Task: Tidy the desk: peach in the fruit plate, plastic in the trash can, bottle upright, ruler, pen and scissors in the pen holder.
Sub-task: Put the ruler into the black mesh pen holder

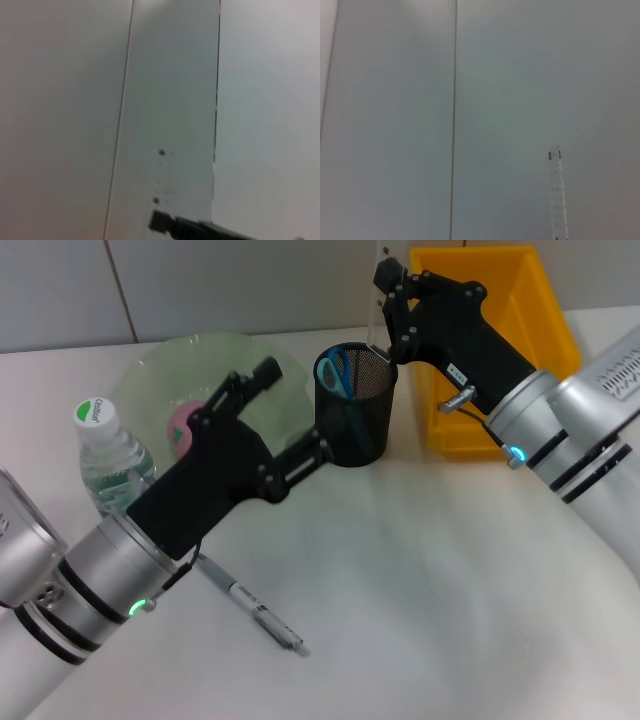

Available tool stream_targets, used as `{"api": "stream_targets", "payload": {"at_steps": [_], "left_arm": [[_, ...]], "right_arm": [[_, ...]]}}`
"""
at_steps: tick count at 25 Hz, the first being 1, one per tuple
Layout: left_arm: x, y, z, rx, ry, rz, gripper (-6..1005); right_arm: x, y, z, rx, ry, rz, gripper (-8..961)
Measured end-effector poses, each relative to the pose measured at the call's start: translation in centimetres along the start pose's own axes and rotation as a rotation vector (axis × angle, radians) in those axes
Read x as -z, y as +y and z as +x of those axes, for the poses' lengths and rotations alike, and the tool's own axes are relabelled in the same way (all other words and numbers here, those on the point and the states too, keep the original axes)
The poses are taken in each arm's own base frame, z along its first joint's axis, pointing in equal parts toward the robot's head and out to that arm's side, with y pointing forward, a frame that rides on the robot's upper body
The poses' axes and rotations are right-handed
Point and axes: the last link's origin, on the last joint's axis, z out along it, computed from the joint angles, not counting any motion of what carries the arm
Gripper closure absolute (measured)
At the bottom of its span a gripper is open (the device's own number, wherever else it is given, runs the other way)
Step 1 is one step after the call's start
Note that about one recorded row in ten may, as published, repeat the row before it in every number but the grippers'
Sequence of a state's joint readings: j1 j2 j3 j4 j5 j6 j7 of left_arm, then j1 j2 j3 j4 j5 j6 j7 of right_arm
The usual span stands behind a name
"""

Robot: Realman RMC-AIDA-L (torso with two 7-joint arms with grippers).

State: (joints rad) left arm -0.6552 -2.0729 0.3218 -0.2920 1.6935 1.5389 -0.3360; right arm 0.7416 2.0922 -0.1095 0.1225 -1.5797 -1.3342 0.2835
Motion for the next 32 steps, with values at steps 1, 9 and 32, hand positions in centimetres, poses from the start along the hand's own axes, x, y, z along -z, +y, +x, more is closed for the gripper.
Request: {"api": "stream_targets", "payload": {"at_steps": [1, 9, 32], "left_arm": [[0.2, -0.1, -0.2, 0.009, -0.014, -0.005, 158], [1.7, -0.5, -1.2, 0.03, -0.112, -0.05, 158], [4.1, -0.7, -1.8, 0.051, -0.139, -0.005, 159]], "right_arm": [[-0.1, 0.0, 0.1, 0.0, 0.007, 0.001, 945], [-1.0, 0.1, 0.8, -0.008, 0.073, 0.007, 945], [-3.1, -0.2, 2.0, -0.03, 0.199, 0.064, 944]]}}
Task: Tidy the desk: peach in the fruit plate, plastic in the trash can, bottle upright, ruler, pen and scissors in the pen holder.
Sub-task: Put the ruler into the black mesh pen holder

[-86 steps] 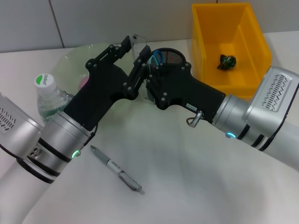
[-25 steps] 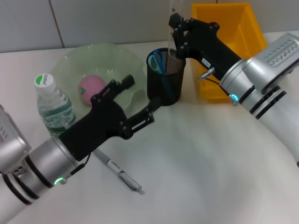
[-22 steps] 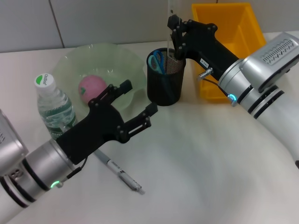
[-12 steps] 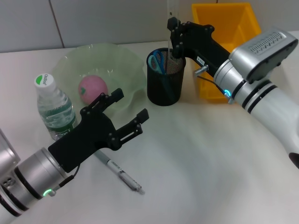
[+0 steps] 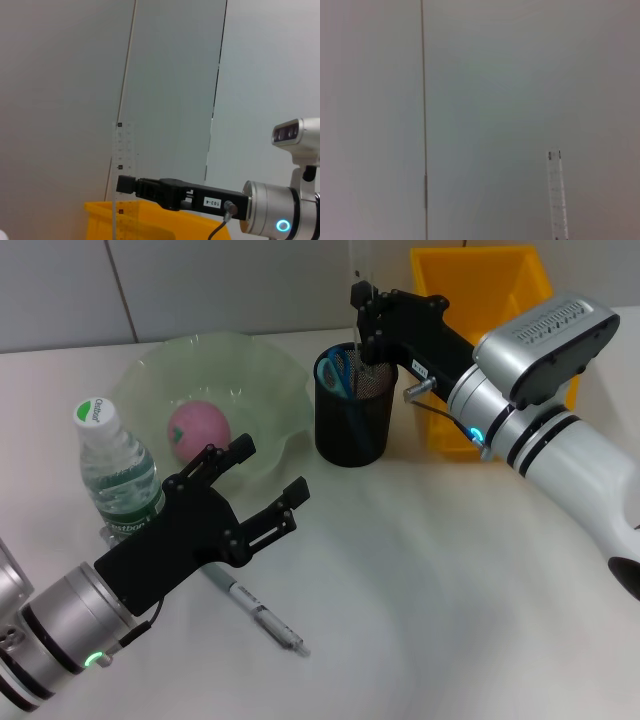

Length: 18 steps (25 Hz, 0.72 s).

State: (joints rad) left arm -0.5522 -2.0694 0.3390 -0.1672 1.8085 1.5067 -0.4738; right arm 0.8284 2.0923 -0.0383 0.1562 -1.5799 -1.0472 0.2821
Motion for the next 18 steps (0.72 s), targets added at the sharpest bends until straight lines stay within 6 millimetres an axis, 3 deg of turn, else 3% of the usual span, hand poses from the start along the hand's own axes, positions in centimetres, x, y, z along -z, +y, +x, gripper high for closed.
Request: {"api": "stream_targets", "payload": {"at_steps": [18], "left_arm": [[0.68, -0.46, 0.29, 0.018, 0.006, -0.002, 159]], "right_arm": [[-0.04, 0.01, 0.4, -0.021, 0.025, 0.013, 944]]}}
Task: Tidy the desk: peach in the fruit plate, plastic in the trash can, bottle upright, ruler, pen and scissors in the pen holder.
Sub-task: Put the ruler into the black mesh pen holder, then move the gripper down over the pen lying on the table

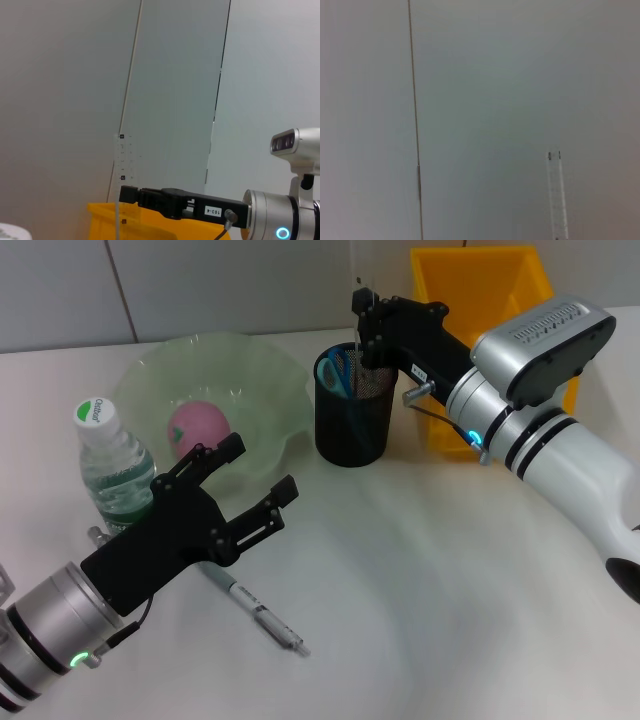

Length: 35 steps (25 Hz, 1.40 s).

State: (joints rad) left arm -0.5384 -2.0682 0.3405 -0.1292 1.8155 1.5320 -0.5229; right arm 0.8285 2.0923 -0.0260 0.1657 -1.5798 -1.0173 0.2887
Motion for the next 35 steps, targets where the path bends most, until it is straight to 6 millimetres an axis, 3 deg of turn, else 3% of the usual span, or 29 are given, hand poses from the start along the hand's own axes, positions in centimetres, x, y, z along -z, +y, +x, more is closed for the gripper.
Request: {"api": "stream_targets", "payload": {"at_steps": [3, 10, 15, 25, 31, 35], "left_arm": [[0.3, -0.2, 0.0, 0.001, -0.005, 0.007, 159], [0.5, -0.5, 0.1, 0.007, -0.008, 0.012, 158], [0.6, -0.8, 0.3, 0.001, -0.008, 0.01, 158], [1.1, -0.8, 0.1, 0.001, -0.012, 0.02, 159], [1.5, -0.9, 0.2, -0.014, -0.012, 0.011, 159], [1.6, -1.0, 0.3, -0.022, -0.014, 0.011, 159]], "right_arm": [[0.0, 0.1, 0.1, -0.004, 0.004, 0.0, 944], [0.3, -0.1, 0.0, -0.039, -0.016, 0.018, 762], [0.6, -0.1, -0.2, -0.058, -0.041, 0.012, 537], [1.0, -0.3, -0.5, -0.069, -0.073, 0.006, 323], [2.6, -0.4, -0.8, -0.106, -0.144, -0.018, 203], [4.5, -0.5, -0.8, -0.139, -0.189, -0.073, 203]]}}
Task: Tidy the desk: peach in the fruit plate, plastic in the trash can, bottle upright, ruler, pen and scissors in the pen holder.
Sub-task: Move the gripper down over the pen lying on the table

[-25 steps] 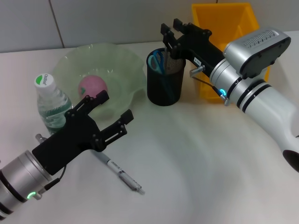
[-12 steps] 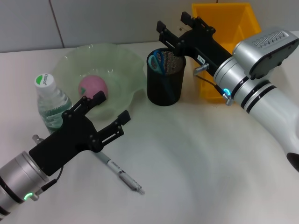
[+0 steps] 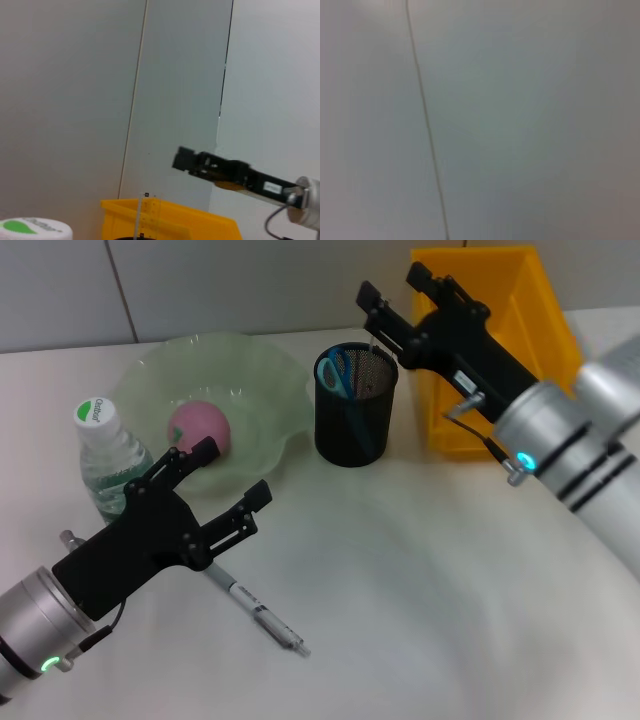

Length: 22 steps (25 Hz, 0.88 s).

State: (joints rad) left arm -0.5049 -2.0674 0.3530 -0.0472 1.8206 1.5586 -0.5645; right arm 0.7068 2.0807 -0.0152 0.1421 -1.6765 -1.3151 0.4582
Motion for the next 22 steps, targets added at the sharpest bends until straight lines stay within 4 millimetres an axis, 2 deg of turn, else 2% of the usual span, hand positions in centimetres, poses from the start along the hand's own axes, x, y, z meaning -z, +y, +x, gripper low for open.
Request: {"api": "stream_targets", "payload": {"at_steps": [2, 3, 4, 7, 12, 13, 18, 22], "left_arm": [[0.1, -0.1, 0.0, -0.005, -0.002, 0.002, 160], [0.1, -0.1, 0.0, -0.005, -0.002, 0.002, 160], [0.1, -0.2, 0.0, -0.008, -0.003, 0.003, 160], [0.2, -0.2, 0.1, -0.02, -0.01, -0.005, 160], [0.3, -0.3, 0.0, -0.025, -0.029, -0.028, 160], [0.3, -0.3, 0.0, -0.024, -0.033, -0.031, 160], [0.4, -0.4, 0.0, -0.02, -0.045, -0.042, 161], [0.5, -0.3, -0.1, -0.023, -0.056, -0.054, 161]], "right_arm": [[1.1, -0.1, -0.2, -0.025, -0.014, -0.035, 203], [2.4, -0.2, -0.5, -0.057, -0.02, -0.086, 203], [2.4, -0.2, -0.5, -0.057, -0.02, -0.086, 203], [4.6, -0.5, -0.8, -0.11, 0.006, -0.179, 203], [7.9, -0.7, -1.3, -0.135, 0.13, -0.35, 203], [8.8, -1.0, -1.3, -0.142, 0.196, -0.39, 203], [10.2, -1.8, -1.4, -0.149, 0.325, -0.427, 203], [10.4, -2.2, -1.6, -0.149, 0.357, -0.433, 203]]}}
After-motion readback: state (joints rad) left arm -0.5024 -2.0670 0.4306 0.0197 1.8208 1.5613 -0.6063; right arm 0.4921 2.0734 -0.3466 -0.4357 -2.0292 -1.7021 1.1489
